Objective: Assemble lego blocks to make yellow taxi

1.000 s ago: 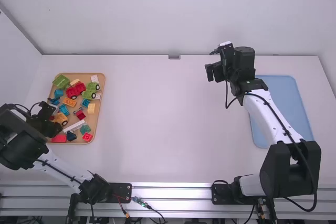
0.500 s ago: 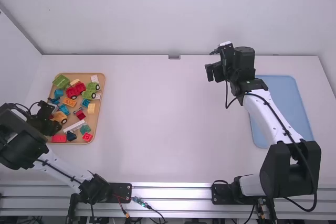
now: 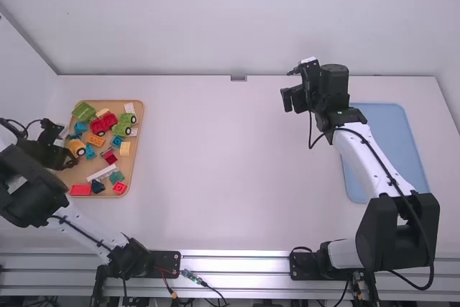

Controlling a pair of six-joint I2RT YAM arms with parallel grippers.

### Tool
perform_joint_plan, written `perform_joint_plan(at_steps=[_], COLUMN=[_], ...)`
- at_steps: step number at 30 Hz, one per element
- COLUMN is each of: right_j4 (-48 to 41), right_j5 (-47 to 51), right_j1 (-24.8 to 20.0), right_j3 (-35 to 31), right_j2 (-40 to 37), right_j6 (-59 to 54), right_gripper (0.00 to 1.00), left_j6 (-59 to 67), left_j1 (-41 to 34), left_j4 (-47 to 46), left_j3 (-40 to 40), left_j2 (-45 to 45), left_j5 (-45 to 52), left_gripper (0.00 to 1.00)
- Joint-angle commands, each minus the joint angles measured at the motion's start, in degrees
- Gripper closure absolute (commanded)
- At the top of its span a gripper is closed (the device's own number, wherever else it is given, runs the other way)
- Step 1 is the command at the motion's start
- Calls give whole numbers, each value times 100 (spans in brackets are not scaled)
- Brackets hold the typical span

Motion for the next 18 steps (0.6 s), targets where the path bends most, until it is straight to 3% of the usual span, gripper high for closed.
perform_joint_plan(at_steps=[1, 7, 14, 18], right_j4=[-4, 79, 138, 208], right_j5=[-28, -31, -31, -15], right_j1=[7, 7, 4, -22], right_j3=[160, 160, 160, 160], right_j2=[7, 7, 7, 7], right_j6=[0, 2, -2, -4], right_gripper=[1, 1, 1, 1], left_j6=[-337, -616, -929, -922], left_j1=[-297, -1239, -3110, -4354], left_j4=[-356, -745, 31, 192], left_j3=[485, 988, 905, 901], left_j2=[30, -62, -261, -261], left_j5=[111, 74, -199, -839], left_gripper=[43, 53, 51, 51])
